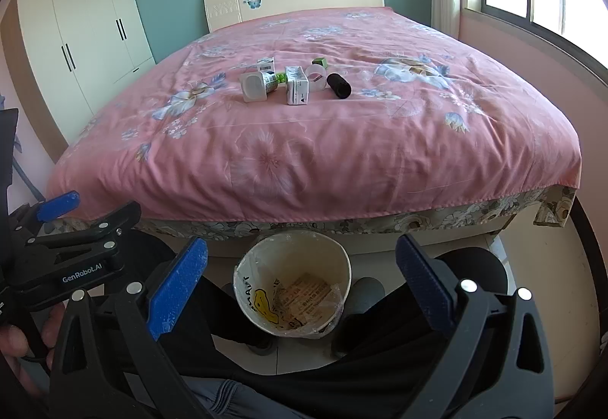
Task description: Collect trash
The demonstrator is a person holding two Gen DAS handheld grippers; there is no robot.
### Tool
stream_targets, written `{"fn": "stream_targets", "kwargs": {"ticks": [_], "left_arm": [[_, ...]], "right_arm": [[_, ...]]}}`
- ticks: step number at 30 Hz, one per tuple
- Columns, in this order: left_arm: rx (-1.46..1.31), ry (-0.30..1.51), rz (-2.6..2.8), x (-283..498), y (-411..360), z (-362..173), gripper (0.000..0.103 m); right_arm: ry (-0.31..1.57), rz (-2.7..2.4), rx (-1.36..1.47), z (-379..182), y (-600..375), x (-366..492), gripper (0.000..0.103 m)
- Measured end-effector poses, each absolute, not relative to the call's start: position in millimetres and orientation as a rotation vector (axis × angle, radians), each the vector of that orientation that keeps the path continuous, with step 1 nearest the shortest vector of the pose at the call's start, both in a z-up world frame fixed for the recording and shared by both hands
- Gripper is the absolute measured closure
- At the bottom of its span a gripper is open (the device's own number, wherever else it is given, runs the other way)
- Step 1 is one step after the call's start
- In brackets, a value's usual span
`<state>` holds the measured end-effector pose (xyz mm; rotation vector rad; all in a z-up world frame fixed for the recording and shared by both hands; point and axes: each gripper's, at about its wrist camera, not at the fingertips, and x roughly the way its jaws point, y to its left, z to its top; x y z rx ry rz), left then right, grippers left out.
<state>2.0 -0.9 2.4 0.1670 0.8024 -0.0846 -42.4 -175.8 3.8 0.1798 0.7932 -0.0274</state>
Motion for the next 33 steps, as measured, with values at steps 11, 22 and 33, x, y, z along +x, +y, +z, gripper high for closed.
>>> {"fn": "stream_targets", "kwargs": {"ticks": [11, 22, 33], "left_arm": [[0.171, 0.819, -0.075, 5.2, -0.3, 1.2, 0.003], [0.175, 0.827, -0.073, 6.0, -0.8, -1.0, 0.003], [0.176, 0.838, -0.08, 5.9, -1.0, -3.0, 0.003]], "right_arm": [[0.798, -0.026, 0.169, 3.3, -173.9, -40.9, 0.006], [0.803, -0.06, 0.136, 2.5, -170.9, -39.8, 0.006], [0.815, -0.065, 0.137, -2.1, -170.6, -38.7, 0.006]]}}
